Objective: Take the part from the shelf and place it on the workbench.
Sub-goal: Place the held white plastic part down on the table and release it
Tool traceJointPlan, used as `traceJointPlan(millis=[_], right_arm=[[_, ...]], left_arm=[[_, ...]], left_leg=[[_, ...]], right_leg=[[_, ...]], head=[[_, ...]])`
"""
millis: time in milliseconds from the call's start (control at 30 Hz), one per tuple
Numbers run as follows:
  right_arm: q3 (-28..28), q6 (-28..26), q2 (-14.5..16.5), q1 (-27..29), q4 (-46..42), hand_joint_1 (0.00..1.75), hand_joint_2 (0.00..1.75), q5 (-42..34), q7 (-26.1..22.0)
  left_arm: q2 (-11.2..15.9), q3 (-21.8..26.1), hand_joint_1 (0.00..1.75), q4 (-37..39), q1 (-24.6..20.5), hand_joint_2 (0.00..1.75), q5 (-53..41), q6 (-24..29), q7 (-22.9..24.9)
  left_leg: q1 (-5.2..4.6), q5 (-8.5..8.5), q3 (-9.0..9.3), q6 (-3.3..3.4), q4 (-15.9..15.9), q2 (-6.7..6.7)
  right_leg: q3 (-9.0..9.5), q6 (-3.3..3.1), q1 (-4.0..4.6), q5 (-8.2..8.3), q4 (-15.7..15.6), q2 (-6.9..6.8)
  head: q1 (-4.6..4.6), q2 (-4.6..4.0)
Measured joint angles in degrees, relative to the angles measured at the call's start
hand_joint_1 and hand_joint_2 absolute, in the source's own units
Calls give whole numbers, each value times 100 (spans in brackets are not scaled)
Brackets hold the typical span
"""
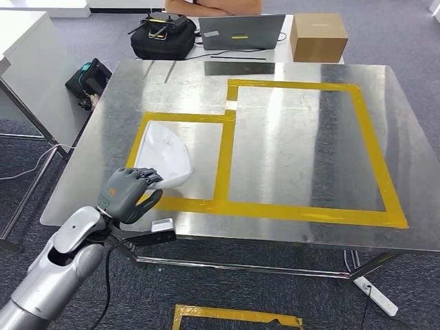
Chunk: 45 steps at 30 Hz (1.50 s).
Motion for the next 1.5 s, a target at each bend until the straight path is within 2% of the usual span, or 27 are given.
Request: traceJointPlan(millis=[67,133,200,233,300,333,367,433,467,500,567,633,867,1133,1267,1400,1500], right_arm=[[5,70,14,-24,1,0,0,-4,-61],[56,380,53,-200,-4,0,0,-23,-51],[260,1208,126,-380,-307,0,0,-460,401],[499,1795,155,-353,-743,0,0,-1025,916],[1345,2698,122,16,-2133,0,0,-2888,2265],[1917,2780,19,233,-2809,0,0,-4036,2921],[2617,2552,-135,413,-3323,0,0,-5160,3342],[4124,1819,-456,608,-3946,0,0,-6999,3541],[4850,1557,-585,664,-4174,0,0,-7564,3476],[5428,1419,-662,715,-4376,0,0,-7811,3410],[6215,1287,-771,811,-4636,0,0,-7591,3381],[6667,1135,-864,886,-4816,0,0,-7337,3387],[7927,540,-1312,792,-5101,0,0,-8088,3442],[8501,390,-1479,708,-5110,0,0,-8344,3464],[8689,272,-1567,682,-5121,0,0,-8510,3473],[8859,253,-1674,664,-5143,0,0,-8693,3638],[8941,378,-1759,648,-5143,0,0,-8847,3842]], left_arm=[[-87,-34,150,245,-203,175,22,-40,180],[-166,-69,150,533,-395,175,60,-50,370],[-258,-154,150,916,-654,175,132,-13,496],[-316,-227,150,1156,-815,175,167,26,550],[-460,-408,150,1651,-1151,175,179,106,726],[-527,-508,150,1884,-1295,175,163,142,824],[-581,-591,150,2100,-1412,175,136,166,908],[-660,-729,150,2475,-1586,175,104,201,981],[-697,-777,150,2629,-1651,175,98,214,994],[-744,-824,150,2735,-1711,175,98,225,994],[-808,-897,150,2868,-1795,175,99,237,999],[-843,-944,150,2969,-1845,175,91,230,1048],[-1083,-1099,150,3736,-2169,175,-117,293,1299],[-1264,-1202,150,4269,-2304,175,-186,420,1267],[-1300,-1224,0,4445,-2362,175,-226,481,1240],[-1322,-1250,0,4580,-2387,175,-320,523,1286],[-1373,-1259,0,4660,-2430,44,-300,493,1263]], left_leg=[[1,21,-10,10,-12,0],[3,44,-27,12,-26,8],[0,64,-38,5,-39,20],[-5,73,-40,4,-46,19],[-20,85,-49,11,-56,-2],[-21,87,-54,13,-60,-7],[-15,85,-56,10,-64,3],[-1,71,-49,-3,-68,59],[-1,64,-44,-6,-67,84],[-4,60,-40,-6,-67,92],[-7,60,-43,-2,-68,78],[-7,61,-49,-1,-69,67],[-8,62,-42,1,-68,58],[-8,64,-29,4,-68,57],[-8,66,-24,6,-68,57],[-9,71,-24,12,-67,56],[-10,72,-24,15,-67,54]], right_leg=[[-3,7,0,18,-21,0],[-22,11,1,43,-42,15],[-39,15,1,67,-70,33],[-38,19,-3,71,-83,24],[-20,31,-13,63,-90,-28],[-15,35,-13,63,-90,-40],[-17,35,-8,68,-93,-25],[-30,32,1,88,-105,50],[-34,32,1,92,-112,77],[-34,35,-1,92,-117,84],[-31,36,-3,91,-123,65],[-30,36,-3,91,-125,54],[-15,38,-6,93,-128,44],[-2,38,-7,94,-128,44],[3,40,-7,97,-128,44],[4,39,-7,100,-128,43],[6,39,-7,101,-128,39]], head=[[0,0],[1,0],[-6,0],[-10,0],[-16,0],[-15,1],[-13,1],[-12,1],[-14,0],[-16,0],[-17,0],[-17,0],[-15,0],[-16,1],[-16,0],[-15,0],[-15,0]])
